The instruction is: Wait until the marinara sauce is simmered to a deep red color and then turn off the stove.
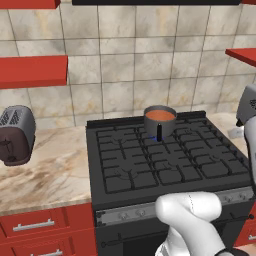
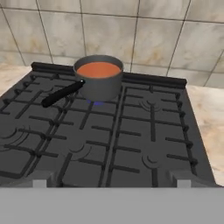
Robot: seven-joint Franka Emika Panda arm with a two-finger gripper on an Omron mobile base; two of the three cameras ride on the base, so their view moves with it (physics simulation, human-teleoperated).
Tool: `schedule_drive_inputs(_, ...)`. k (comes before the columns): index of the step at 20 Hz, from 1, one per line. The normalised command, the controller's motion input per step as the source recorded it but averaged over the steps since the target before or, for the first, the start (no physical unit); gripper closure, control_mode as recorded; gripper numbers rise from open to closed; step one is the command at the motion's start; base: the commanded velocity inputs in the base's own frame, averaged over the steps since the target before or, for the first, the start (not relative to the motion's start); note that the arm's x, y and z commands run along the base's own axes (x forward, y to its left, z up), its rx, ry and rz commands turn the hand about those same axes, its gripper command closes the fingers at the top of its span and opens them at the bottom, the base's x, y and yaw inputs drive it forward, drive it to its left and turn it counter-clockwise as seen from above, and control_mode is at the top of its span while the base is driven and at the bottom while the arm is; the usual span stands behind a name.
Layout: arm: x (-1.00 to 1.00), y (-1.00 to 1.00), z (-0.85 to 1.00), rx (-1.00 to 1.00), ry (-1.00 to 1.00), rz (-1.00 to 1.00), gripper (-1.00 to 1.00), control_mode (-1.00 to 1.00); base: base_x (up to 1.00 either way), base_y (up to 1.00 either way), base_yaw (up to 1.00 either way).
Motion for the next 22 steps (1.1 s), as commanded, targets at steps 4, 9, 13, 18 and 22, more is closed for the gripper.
schedule_drive_inputs(4,0.00,-0.38,-0.33,0.05,-0.25,0.00,-1.00,-1.00,0.00,0.00,0.00)
schedule_drive_inputs(9,0.00,-0.36,-0.25,0.07,-0.20,0.00,-1.00,-1.00,0.00,0.00,0.00)
schedule_drive_inputs(13,0.00,-0.35,-0.20,0.10,-0.16,0.00,-1.00,-1.00,0.00,0.00,0.00)
schedule_drive_inputs(18,0.00,-0.34,-0.13,0.12,-0.13,0.00,-1.00,-1.00,0.00,0.00,0.00)
schedule_drive_inputs(22,0.00,-0.31,-0.17,0.09,-0.14,0.00,-1.00,-1.00,0.00,0.00,0.00)
